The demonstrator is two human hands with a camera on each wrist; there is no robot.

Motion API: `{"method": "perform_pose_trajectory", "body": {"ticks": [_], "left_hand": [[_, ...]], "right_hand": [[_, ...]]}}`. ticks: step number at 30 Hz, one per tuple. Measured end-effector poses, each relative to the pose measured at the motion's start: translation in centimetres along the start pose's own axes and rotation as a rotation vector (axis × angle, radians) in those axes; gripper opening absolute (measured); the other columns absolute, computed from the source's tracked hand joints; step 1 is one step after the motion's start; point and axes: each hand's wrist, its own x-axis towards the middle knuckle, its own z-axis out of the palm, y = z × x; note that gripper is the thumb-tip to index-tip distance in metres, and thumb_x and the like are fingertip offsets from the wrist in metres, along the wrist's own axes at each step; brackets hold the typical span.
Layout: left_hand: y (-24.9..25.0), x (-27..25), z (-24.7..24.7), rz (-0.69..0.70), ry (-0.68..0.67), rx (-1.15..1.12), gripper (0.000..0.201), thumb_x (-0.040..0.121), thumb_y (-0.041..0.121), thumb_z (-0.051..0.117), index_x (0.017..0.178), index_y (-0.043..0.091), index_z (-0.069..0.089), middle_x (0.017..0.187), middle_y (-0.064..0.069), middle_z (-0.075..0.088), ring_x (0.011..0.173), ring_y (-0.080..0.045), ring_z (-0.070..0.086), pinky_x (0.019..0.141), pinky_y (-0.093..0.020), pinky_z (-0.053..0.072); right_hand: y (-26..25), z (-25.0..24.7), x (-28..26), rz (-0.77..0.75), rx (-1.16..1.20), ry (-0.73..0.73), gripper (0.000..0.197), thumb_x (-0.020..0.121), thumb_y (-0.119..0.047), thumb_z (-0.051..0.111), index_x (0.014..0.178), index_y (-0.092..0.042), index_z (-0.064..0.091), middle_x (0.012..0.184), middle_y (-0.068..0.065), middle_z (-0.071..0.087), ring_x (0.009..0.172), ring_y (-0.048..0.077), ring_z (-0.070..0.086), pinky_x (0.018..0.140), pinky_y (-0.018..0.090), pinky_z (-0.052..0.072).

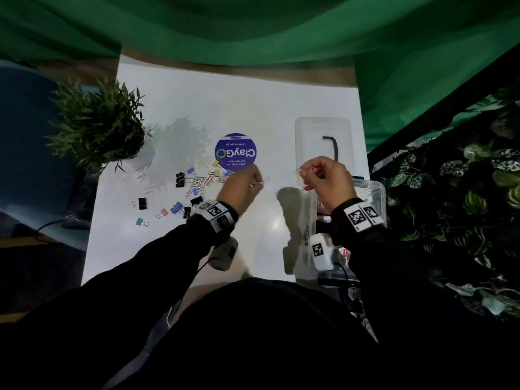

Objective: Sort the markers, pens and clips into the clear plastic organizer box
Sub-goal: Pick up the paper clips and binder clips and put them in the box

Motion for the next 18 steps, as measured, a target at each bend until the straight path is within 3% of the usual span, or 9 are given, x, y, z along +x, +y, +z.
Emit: {"method": "perform_pose_trajectory", "body": {"ticks": [2,5,8,12,15,18], "left_hand": [[4.2,0.3,1.6,0.101,-0.035,-0.046,0.009,0.084,0.015,0.066,0.090,0.012,0.060,0.083,-0.005,0.066,0.074,-0.018,0.057,0.063,-0.023,0.038],[9.1,1.3,4.6,0.181,-0.095,-0.064,0.008,0.084,0.016,0.066,0.090,0.013,0.061,0.086,-0.004,0.068,0.078,-0.018,0.060,0.069,-0.026,0.046],[11.2,2.3,7.2,0.199,-0.177,0.026,0.010,0.085,0.017,0.066,0.091,0.013,0.060,0.089,-0.006,0.067,0.084,-0.023,0.061,0.073,-0.032,0.049],[11.2,2.5,8.4,0.229,-0.223,0.137,0.014,0.084,0.019,0.066,0.096,0.013,0.060,0.093,-0.007,0.064,0.087,-0.024,0.060,0.074,-0.034,0.049],[9.7,2.3,7.0,0.209,-0.129,0.054,0.010,0.086,0.019,0.065,0.094,0.015,0.061,0.091,-0.004,0.064,0.081,-0.018,0.059,0.072,-0.031,0.048],[5.8,2.6,4.4,0.088,-0.049,0.028,0.003,0.088,0.013,0.059,0.089,0.014,0.062,0.090,-0.005,0.065,0.080,-0.020,0.060,0.071,-0.030,0.048]], "right_hand": [[1.2,-2.5,-0.2,0.016,-0.046,0.070,0.001,0.087,-0.015,0.068,0.086,-0.016,0.067,0.080,0.004,0.067,0.063,0.016,0.065,0.064,0.029,0.058],[3.1,-4.7,-0.1,0.049,-0.168,0.136,0.009,0.085,-0.015,0.068,0.079,-0.021,0.065,0.078,0.003,0.070,0.061,0.020,0.067,0.063,0.032,0.057],[4.3,-5.6,-0.1,0.079,-0.396,0.128,0.005,0.086,-0.012,0.066,0.082,-0.014,0.067,0.078,0.007,0.070,0.067,0.021,0.065,0.071,0.032,0.056],[4.4,-6.2,-0.3,0.047,-0.582,0.027,0.012,0.088,-0.011,0.062,0.097,-0.006,0.070,0.096,0.012,0.073,0.094,0.027,0.066,0.081,0.026,0.047],[3.4,-5.8,-0.1,-0.020,-0.561,0.057,0.014,0.090,-0.011,0.061,0.101,-0.008,0.069,0.099,0.010,0.071,0.094,0.024,0.066,0.082,0.023,0.047],[1.8,-3.8,0.4,-0.087,-0.495,0.042,0.014,0.090,-0.012,0.061,0.104,-0.011,0.065,0.102,0.006,0.068,0.090,0.019,0.065,0.083,0.026,0.052]]}}
